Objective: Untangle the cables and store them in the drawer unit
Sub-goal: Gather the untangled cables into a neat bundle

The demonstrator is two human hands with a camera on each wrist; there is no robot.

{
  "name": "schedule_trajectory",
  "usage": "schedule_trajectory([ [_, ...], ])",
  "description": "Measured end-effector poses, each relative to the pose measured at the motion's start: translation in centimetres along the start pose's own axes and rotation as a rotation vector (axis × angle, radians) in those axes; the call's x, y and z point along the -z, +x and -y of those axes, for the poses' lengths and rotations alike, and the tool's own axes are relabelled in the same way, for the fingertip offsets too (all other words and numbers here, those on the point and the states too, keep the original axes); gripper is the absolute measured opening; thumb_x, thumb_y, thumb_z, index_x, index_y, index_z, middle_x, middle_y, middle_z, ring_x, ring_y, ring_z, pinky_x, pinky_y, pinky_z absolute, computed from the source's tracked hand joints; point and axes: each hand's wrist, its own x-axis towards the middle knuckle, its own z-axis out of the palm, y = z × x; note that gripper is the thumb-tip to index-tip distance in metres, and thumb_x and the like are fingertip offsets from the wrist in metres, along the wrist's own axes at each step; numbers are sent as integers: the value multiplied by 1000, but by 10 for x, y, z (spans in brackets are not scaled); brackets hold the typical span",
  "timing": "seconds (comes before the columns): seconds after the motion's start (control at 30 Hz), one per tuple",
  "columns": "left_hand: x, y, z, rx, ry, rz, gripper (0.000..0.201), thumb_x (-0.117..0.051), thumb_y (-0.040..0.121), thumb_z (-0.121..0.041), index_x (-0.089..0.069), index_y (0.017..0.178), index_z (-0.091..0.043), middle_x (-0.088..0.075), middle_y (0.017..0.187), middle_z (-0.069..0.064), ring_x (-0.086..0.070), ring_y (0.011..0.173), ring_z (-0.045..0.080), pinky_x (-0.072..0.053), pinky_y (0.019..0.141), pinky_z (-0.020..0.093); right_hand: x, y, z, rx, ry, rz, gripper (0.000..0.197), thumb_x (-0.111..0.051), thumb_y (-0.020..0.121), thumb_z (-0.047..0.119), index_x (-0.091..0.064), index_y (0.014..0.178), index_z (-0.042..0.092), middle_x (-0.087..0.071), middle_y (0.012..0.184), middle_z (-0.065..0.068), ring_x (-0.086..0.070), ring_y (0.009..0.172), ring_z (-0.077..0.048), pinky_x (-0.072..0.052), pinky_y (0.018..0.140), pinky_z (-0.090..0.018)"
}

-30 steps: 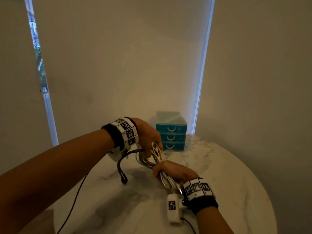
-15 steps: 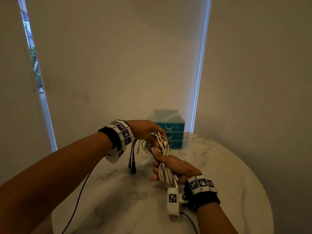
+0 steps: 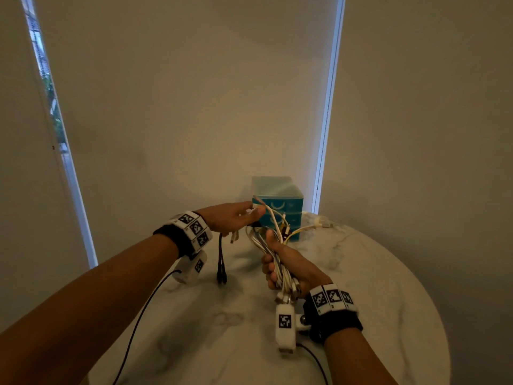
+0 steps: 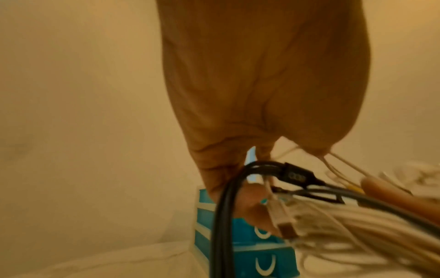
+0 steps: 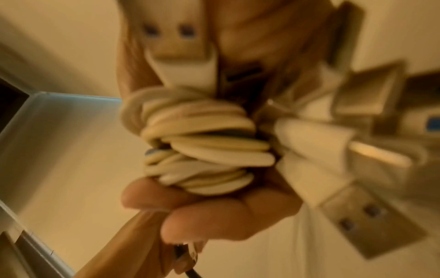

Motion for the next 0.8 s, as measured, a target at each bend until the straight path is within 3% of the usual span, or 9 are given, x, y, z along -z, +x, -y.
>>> schedule_trajectory([
  [0.1, -6, 5, -3, 57, 67, 9, 75, -19, 102, -75, -52, 149, -25, -70, 122, -2, -72, 65, 14, -61, 89, 42, 0, 0, 2, 24, 20, 2, 66, -56, 93, 75, -51, 62, 18, -47, 55, -1, -48, 40, -13, -46, 43, -24],
  [0.17, -7, 6, -7, 74, 67, -93, 77, -23, 102, -74, -69, 123, -16, -73, 95, 1, -69, 67, 19, -56, 77, 34, 4, 2, 2, 26, 25, -8, 65, -57, 93, 74, -51, 62, 18, -47, 55, -1, -48, 40, -14, -46, 44, -24],
  [0.23, -8, 8, -8, 54, 70, -250, 72, -29, 103, -72, -71, 111, -14, -70, 84, -4, -68, 75, 23, -51, 71, 33, 7, 4, 0, 35, -21, -36, 63, -58, 93, 73, -51, 67, 16, -47, 57, -2, -48, 42, -15, -46, 45, -25],
  [0.3, -8, 13, -8, 45, -86, -295, 63, -37, 102, -72, -63, 115, -16, -70, 87, -6, -63, 76, 19, -53, 74, 37, 8, 6, -5, 70, -100, -69, 60, -60, 96, 70, -52, 76, 14, -46, 60, -4, -47, 44, -17, -46, 46, -26],
  [0.4, -5, 20, -14, 95, -563, -190, 63, -43, 105, -64, -60, 127, -8, -60, 92, 1, -54, 69, 13, -59, 73, 35, 7, 6, -7, 123, -120, -93, 56, -63, 97, 66, -50, 79, 14, -44, 60, -4, -44, 45, -18, -44, 47, -27],
  [0.57, -17, 25, -25, 61, -915, -207, 37, -40, 115, -14, -63, 136, 7, -55, 86, 0, -46, 67, 6, -41, 52, 17, 2, 0, 3, 264, -21, -127, 58, -65, 94, 67, -62, 90, 9, -57, 63, -3, -51, 45, -17, -47, 45, -28],
  [0.67, -37, 34, -35, 81, -977, -300, 34, -37, 114, -5, -66, 129, 6, -55, 84, 2, -44, 68, 8, -38, 57, 19, 2, -3, 1, 362, -64, -245, 60, -66, 94, 66, -71, 114, 9, -74, 74, -1, -59, 47, -15, -54, 49, -29],
  [0.73, -47, 38, -44, 117, -1019, -346, 34, -38, 112, -1, -72, 114, -2, -57, 80, 2, -49, 69, 9, -43, 62, 21, 4, -2, -1, 360, -53, -313, 62, -73, 90, 64, -73, 111, 6, -63, 58, 0, -57, 46, -15, -57, 51, -30],
  [0.8, -53, 37, -54, 151, -1073, -358, 36, -38, 110, 3, -72, 100, -5, -61, 68, 0, -55, 60, 7, -49, 55, 20, 7, -2, -1, 345, -46, -342, 53, -83, 83, 58, -73, 98, 8, -55, 54, -3, -55, 47, -16, -55, 52, -30],
])
